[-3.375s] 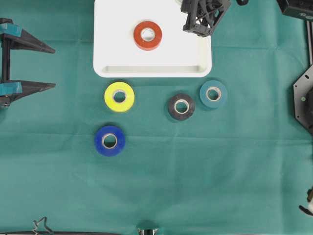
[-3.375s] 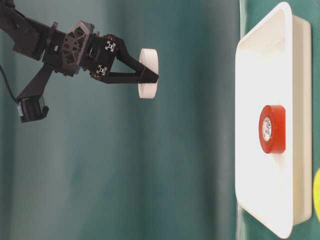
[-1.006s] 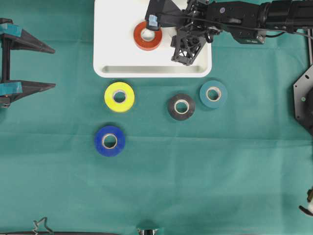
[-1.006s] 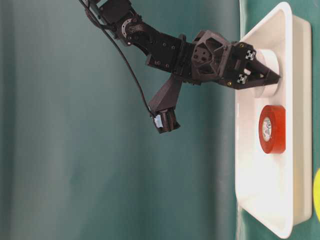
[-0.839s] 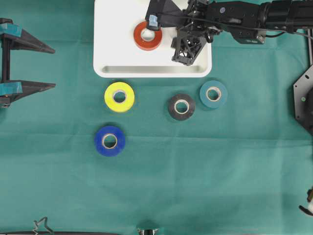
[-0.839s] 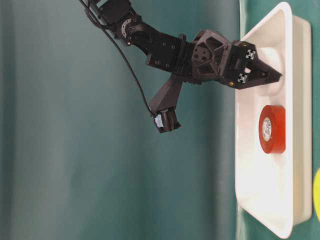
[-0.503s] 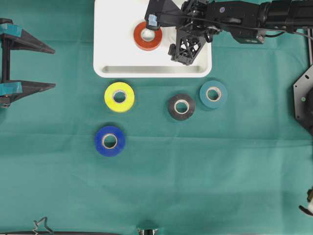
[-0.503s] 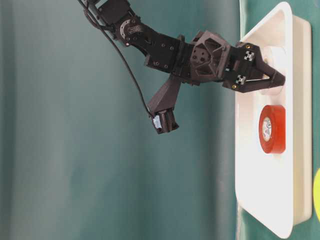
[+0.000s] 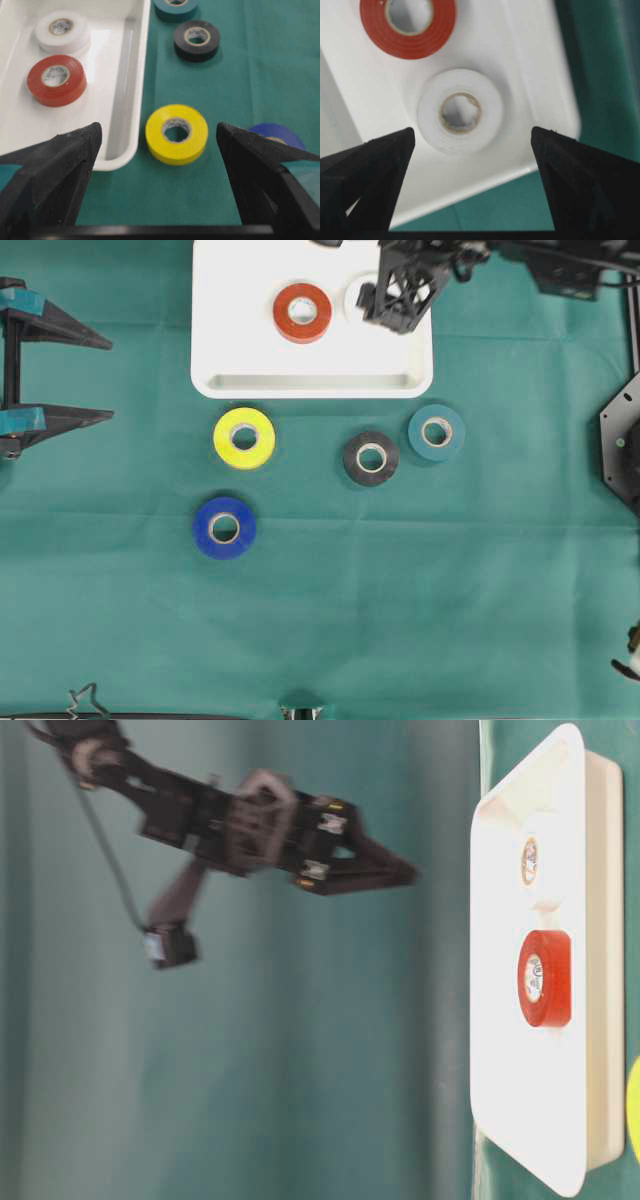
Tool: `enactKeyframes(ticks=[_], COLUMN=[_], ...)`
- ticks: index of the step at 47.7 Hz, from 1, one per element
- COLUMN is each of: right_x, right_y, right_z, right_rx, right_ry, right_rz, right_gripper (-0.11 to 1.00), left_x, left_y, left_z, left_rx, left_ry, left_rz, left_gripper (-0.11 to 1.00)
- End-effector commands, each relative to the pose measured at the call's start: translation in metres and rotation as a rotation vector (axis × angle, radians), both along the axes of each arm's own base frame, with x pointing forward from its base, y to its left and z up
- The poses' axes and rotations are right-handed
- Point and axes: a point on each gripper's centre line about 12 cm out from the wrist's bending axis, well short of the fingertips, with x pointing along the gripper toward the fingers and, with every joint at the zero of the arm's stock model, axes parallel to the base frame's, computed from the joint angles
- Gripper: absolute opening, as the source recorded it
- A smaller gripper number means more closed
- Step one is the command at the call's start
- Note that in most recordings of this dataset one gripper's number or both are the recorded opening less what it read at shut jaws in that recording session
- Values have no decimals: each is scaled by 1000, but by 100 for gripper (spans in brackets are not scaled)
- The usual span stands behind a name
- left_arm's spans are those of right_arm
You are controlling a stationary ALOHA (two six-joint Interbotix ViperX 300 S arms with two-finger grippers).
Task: Pick up the tape from a random location and place it into the white case.
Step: 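Lower the white roll into the tray and open the right gripper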
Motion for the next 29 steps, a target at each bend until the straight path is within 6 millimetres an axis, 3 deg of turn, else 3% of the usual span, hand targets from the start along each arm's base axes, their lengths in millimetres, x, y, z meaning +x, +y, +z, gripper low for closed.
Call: enactKeyframes(ticks=[1,11,23,29], right_x=[-6,-19,-16,-10], right_y=[0,3,3,15], right_z=[39,66,66,67], right_rx=[-35,-57,-64,-60], right_ry=[-59,-80,-104,-115], right_rz=[-8,-19,-11,21], right_gripper=[90,90,90,90], left_x=[2,2,2,2], left_y=[0,0,0,0], left_z=[5,5,5,5], left_rx=[-2,0,0,0], left_ry=[-14,-15,-14,-12], left_rz=[-2,-2,-2,-2], left_gripper=[94,94,94,94])
